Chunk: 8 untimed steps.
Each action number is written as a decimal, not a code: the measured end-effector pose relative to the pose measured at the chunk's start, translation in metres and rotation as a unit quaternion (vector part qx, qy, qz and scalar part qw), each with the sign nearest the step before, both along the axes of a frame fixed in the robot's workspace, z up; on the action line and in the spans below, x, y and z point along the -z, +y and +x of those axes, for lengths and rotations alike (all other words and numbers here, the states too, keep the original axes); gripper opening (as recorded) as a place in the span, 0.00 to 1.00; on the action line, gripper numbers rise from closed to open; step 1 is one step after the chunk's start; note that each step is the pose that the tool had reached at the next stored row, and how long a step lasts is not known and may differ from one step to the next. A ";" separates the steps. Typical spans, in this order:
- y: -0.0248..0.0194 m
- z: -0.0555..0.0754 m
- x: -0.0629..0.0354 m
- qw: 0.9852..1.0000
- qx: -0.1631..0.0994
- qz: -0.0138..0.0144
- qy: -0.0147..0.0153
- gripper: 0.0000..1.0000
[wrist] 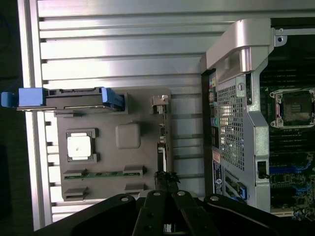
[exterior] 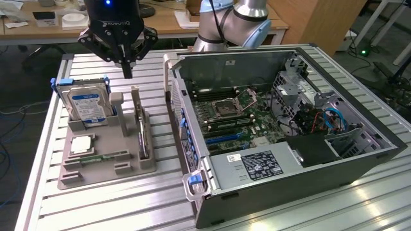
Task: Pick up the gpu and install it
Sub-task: 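Pick up the gpu and move the gpu toward the slot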
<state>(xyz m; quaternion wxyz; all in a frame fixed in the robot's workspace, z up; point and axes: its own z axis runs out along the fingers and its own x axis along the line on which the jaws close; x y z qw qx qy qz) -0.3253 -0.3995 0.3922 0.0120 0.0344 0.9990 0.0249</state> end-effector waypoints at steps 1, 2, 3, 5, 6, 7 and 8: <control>0.0000 0.000 0.0000 1.000 0.000 0.000 0.000 0.11; 0.0000 0.000 0.0000 1.000 0.000 0.000 0.000 0.11; 0.0000 0.000 0.0000 1.000 0.000 0.000 0.000 0.11; 0.0000 0.000 0.0000 1.000 0.000 0.000 0.000 0.11; 0.0000 0.000 0.0000 1.000 0.000 0.000 0.000 0.11; 0.0000 0.000 0.0000 1.000 0.000 0.000 0.000 0.11; 0.0000 0.000 0.0000 1.000 0.000 0.000 0.000 0.11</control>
